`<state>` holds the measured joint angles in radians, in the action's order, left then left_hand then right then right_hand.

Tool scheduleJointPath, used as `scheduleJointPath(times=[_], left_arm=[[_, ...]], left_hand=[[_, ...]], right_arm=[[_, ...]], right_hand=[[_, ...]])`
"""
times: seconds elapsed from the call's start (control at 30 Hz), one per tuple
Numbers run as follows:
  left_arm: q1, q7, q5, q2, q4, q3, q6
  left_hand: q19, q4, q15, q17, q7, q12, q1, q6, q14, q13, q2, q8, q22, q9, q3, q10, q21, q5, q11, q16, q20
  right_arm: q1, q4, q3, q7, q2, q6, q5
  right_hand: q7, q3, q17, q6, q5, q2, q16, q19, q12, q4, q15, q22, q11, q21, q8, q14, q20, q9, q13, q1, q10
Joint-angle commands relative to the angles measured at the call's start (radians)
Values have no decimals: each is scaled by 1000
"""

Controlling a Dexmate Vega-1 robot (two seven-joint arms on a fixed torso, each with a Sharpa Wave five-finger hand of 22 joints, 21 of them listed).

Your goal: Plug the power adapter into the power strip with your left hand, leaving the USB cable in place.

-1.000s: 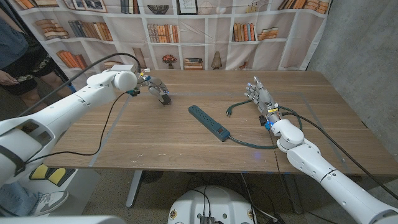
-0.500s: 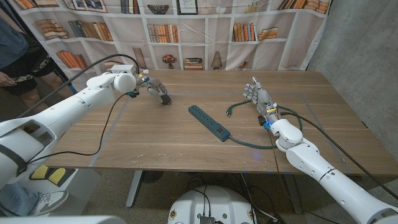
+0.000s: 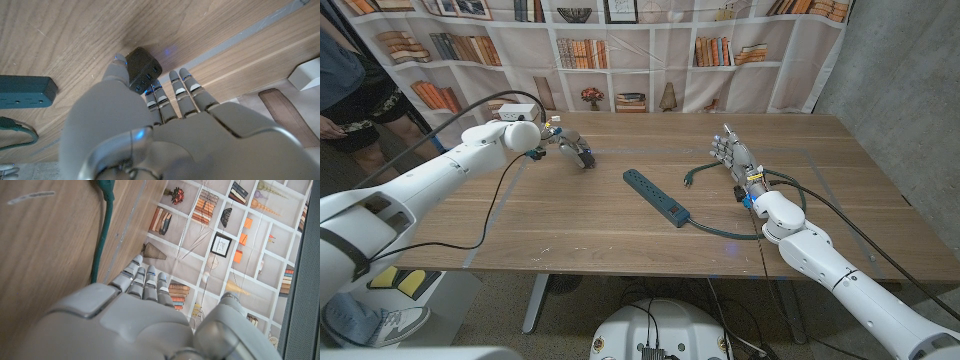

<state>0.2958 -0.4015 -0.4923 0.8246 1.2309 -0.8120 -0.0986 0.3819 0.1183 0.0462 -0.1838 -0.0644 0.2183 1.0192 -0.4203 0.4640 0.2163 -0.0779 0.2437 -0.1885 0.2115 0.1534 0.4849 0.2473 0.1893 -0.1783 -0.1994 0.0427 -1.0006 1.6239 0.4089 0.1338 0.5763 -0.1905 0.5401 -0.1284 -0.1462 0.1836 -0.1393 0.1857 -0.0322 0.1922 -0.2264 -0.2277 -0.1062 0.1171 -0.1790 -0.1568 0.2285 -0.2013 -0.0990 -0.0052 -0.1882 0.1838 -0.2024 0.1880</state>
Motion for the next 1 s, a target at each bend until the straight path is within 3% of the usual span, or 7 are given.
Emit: scheduleJointPath(times=[0.03,0.2,0.3,1.0], left_arm=[[23,66,20,5,-4,14,-11],[55,125,9,19,35,29,6],[55,119,9,18,35,28,12],[56,112,14,10,26,25,15]], left_hand=[[33,3,97,-3,-2,13,11,-53,47,4,-5,16,-4,3,8,48,6,6,-16,-11,15],[79,9,116,-1,-22,24,26,-116,105,3,-5,36,-4,2,13,109,22,7,-25,-21,25],[81,10,116,-1,-23,23,27,-120,107,3,-6,37,-4,2,13,112,22,7,-28,-20,25],[74,7,109,-2,-19,9,29,-121,106,2,-9,32,-4,0,15,116,17,6,-20,-9,20]], right_arm=[[14,-21,11,-19,-6,-2,2],[17,-28,11,-27,-9,-4,9],[22,-49,10,-58,-18,-28,29],[25,-45,15,-52,-12,-16,22]], right_hand=[[-3,-1,4,-10,4,-7,-2,-8,1,2,0,-5,-3,-6,2,-7,2,-2,2,-5,6],[-2,-1,4,-9,4,-6,-3,-7,1,2,2,-5,-2,-8,2,-7,4,-2,2,-4,7],[-2,0,4,-8,4,-6,-3,-7,2,2,1,-5,-3,-8,3,-6,4,-2,2,-4,7],[-2,3,4,-7,4,-3,-4,-7,3,2,2,-5,-2,-10,3,-6,5,-2,3,-1,9]])
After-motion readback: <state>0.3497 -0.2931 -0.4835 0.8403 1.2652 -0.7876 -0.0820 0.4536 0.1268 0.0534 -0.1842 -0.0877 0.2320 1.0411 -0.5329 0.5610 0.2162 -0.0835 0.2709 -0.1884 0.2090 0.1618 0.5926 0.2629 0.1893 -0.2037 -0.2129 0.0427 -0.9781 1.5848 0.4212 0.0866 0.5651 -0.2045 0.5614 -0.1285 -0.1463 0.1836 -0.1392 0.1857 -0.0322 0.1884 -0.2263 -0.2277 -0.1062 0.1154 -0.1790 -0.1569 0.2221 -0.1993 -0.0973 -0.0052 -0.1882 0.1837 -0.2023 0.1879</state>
